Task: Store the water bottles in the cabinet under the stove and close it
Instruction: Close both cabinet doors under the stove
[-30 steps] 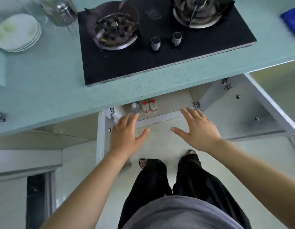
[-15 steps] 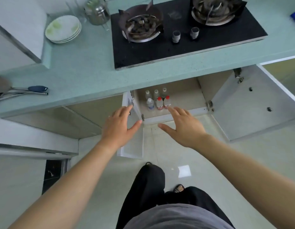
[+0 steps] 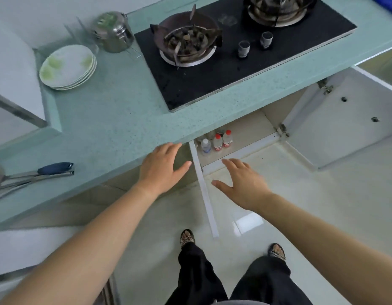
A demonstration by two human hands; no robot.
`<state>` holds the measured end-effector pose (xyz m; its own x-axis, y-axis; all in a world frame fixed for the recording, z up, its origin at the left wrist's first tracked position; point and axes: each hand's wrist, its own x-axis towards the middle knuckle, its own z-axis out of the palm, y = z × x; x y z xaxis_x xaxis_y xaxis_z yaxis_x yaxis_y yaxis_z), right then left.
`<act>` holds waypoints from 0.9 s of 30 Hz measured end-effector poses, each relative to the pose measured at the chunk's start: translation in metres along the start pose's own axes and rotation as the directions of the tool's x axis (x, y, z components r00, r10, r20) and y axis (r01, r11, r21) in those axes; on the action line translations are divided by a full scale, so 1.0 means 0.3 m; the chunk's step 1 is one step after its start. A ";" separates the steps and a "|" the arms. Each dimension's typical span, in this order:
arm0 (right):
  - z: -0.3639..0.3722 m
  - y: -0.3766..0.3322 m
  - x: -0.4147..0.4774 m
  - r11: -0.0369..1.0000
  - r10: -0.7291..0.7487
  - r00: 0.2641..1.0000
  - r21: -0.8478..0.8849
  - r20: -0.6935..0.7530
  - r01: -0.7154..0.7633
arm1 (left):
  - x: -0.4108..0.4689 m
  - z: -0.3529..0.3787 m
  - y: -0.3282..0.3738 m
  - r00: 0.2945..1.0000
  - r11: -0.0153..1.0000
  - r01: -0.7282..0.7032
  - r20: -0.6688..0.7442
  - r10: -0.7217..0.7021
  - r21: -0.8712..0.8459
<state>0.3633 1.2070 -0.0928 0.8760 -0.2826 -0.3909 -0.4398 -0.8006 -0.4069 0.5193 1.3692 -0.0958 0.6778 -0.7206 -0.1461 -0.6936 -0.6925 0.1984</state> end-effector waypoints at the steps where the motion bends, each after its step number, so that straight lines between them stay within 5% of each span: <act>1: 0.032 -0.028 0.027 1.000 0.014 1.000 0.011 0.000 -0.014 | 0.043 0.011 -0.049 0.999 0.999 -0.038 -0.001 0.038 0.013; 8: 0.245 -0.109 0.238 0.960 0.205 0.976 0.212 -0.080 -0.184 | 0.304 0.193 -0.251 0.954 0.955 -0.288 0.102 0.281 0.068; 12: 0.323 -0.104 0.302 0.927 0.285 0.954 0.280 -0.093 -0.250 | 0.320 0.273 -0.309 0.929 0.927 -0.368 -0.022 0.370 0.067; 27: 0.344 -0.009 0.306 0.865 0.389 0.909 0.397 -0.147 -0.307 | 0.354 0.286 -0.308 0.920 0.928 -0.369 -0.166 0.356 -0.055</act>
<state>0.4245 1.2376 -0.2127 0.6543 -0.6462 -0.3929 -0.7277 -0.3966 -0.5596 0.6345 1.3537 -0.2129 0.4169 -0.9037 0.0975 -0.8803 -0.3747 0.2912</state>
